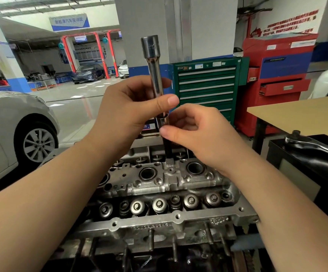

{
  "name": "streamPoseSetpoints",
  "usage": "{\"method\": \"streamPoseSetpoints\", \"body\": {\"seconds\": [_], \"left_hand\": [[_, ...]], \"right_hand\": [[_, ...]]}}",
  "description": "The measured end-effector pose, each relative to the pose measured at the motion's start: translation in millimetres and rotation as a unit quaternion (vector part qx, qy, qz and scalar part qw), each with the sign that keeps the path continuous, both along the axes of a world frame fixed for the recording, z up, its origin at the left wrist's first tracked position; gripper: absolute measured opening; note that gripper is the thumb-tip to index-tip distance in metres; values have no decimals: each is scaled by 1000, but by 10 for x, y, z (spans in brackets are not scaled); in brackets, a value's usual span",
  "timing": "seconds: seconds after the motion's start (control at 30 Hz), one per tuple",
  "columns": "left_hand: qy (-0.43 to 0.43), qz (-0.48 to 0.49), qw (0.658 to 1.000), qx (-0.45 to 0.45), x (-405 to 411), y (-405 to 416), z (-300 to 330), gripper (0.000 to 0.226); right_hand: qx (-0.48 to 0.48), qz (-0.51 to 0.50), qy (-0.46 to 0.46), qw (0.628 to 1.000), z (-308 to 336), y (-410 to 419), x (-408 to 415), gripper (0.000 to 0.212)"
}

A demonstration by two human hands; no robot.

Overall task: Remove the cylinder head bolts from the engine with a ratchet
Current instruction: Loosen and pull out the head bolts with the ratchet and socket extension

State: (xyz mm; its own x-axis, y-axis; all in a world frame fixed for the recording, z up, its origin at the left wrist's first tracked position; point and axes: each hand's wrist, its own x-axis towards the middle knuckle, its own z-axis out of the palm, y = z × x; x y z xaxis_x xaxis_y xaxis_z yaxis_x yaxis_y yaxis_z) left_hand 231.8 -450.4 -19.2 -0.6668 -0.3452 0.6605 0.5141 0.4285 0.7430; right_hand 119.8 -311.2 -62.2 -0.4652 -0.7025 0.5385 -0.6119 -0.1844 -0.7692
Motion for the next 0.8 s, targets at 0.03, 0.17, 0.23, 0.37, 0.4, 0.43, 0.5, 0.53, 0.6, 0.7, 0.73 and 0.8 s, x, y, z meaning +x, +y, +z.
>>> {"method": "streamPoseSetpoints", "body": {"seconds": [0.03, 0.17, 0.23, 0.37, 0.4, 0.43, 0.5, 0.53, 0.6, 0.7, 0.73, 0.8], "left_hand": [[0, -8, 1000, 6, 3, -21, 2, 32], [-21, -79, 997, 6, 34, -41, 5, 43], [-21, -103, 994, -11, 30, -21, 8, 41], [-13, -65, 997, -47, -3, 38, 8, 36], [-11, -53, 998, -44, -7, 48, 8, 36], [-8, -44, 998, -40, -6, 49, 7, 35], [-4, -34, 999, -38, 1, 23, 4, 29], [-5, -35, 999, -36, 3, -2, 0, 27], [-12, -48, 998, -28, 15, -50, -15, 28], [-20, -71, 997, -8, 37, -63, -20, 35], [-20, -80, 997, -3, 39, -43, -15, 35], [-13, -73, 997, -11, 28, 5, 4, 33]], "right_hand": [[13, 11, 4, 1000, 4, 2, 3, 34], [37, 64, -8, 997, 6, 18, 23, 21], [38, 56, -4, 998, 25, 33, 29, 16], [35, 15, 14, 999, 33, 19, 21, 19], [33, 13, 15, 999, 34, 19, 21, 23], [31, 15, 15, 999, 34, 20, 22, 26], [30, 39, 8, 999, 28, 21, 22, 24], [28, 53, 2, 998, 20, 19, 18, 21], [25, 67, -9, 997, 11, 16, 12, 21], [11, 54, -26, 998, 8, 15, 1, 21], [4, 41, -25, 999, 7, 16, -6, 20], [-4, 17, -16, 1000, 3, 23, -15, 23]]}}
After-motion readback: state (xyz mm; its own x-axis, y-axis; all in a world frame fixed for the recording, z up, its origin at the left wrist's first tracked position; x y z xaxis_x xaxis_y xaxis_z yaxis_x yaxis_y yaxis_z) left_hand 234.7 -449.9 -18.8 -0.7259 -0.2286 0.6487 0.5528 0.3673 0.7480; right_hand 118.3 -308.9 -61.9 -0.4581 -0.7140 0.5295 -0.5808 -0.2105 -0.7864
